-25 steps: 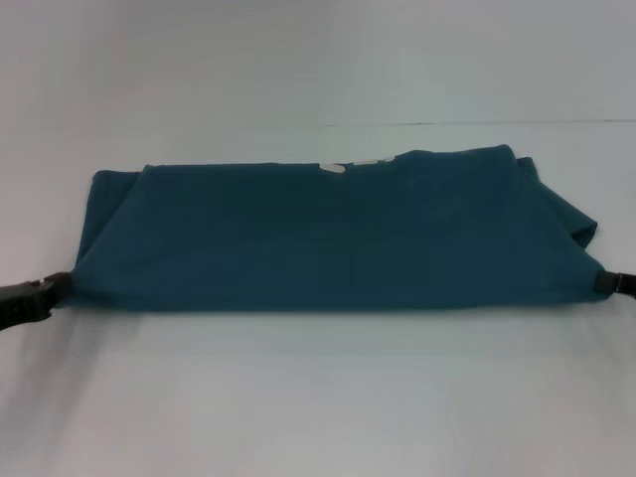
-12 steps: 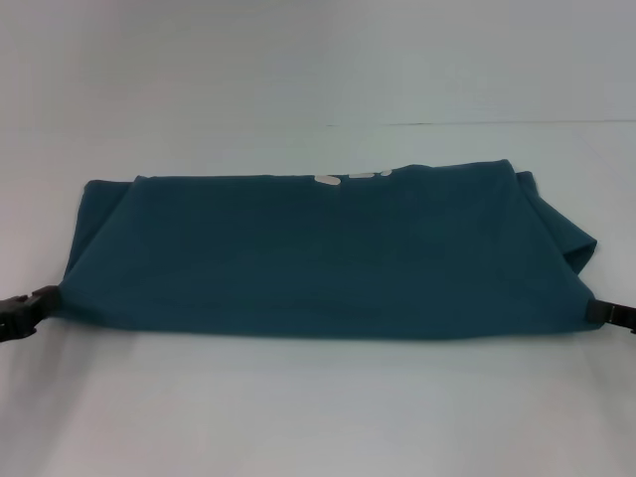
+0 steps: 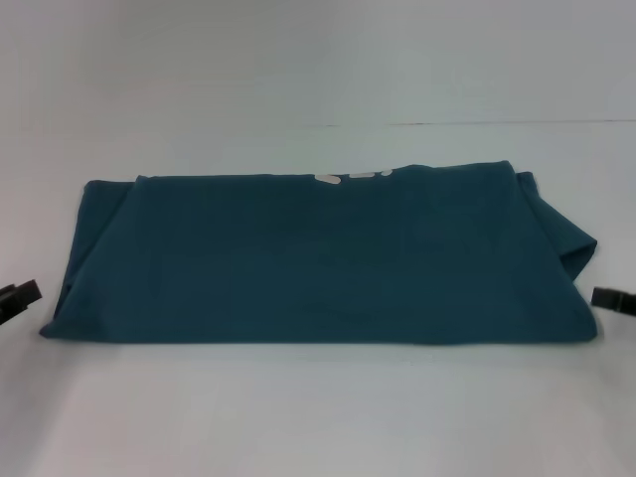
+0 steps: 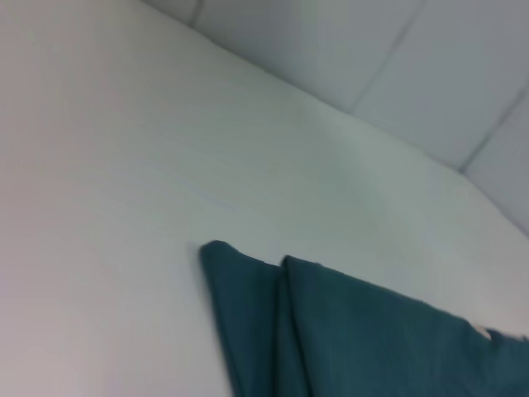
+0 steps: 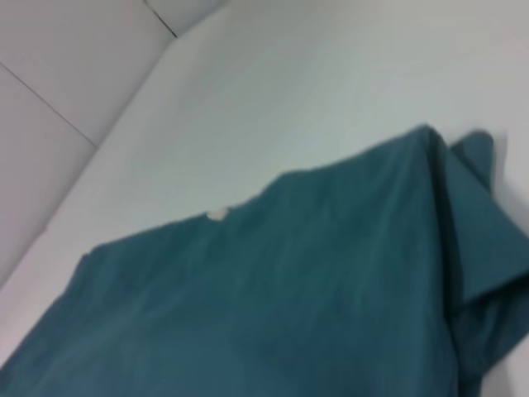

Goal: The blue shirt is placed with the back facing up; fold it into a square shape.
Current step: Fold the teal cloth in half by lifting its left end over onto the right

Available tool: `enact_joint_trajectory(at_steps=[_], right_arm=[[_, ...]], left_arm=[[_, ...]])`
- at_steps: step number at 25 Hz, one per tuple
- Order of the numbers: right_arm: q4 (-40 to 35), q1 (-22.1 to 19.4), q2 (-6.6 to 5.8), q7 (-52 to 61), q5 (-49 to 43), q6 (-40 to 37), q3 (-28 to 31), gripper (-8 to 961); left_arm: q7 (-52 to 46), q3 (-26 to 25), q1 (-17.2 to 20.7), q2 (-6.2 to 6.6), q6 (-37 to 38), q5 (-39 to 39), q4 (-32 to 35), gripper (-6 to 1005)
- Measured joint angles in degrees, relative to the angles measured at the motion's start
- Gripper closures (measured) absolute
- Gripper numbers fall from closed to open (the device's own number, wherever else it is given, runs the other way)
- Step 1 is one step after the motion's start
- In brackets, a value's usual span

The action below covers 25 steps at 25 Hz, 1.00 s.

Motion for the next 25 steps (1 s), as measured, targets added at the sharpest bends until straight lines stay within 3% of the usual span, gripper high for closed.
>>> enact_joint_trajectory(at_steps=[9,10,13,18,19,25], right_arm=[[-3.03,1.49,-0.64,0.37,3.03,-2.92,2.95,577],[-3.03,1.93,-0.71,0.44,3.4,-2.77,3.01,526],[-2.99,2.91,-0.8,0.59,4.1,-1.61,3.21,371],[-2.56,4.6,-0.75,1.18,4.25,1.02,3.24,138],[-2.54,4.87,-0.71,1.22,4.25,1.15,3.24,92],[-2.5,6.31,-0.03,1.02,4.25,1.86,3.24,33]], left_arm=[[-5.66,-1.4,0.9,0.05,4.78,0.89,-0.41,573],[-6.17,-1.32,0.9,0.04,5.17,1.21,-0.48,552],[-7.11,-0.81,0.89,-0.15,6.26,1.51,-0.65,315],[-8.36,-0.9,1.3,-0.3,6.61,2.23,-1.35,104],[-8.67,-1.04,1.43,-0.32,6.61,2.47,-1.36,104],[-10.88,-1.32,1.8,-0.39,5.26,2.98,-1.36,103]])
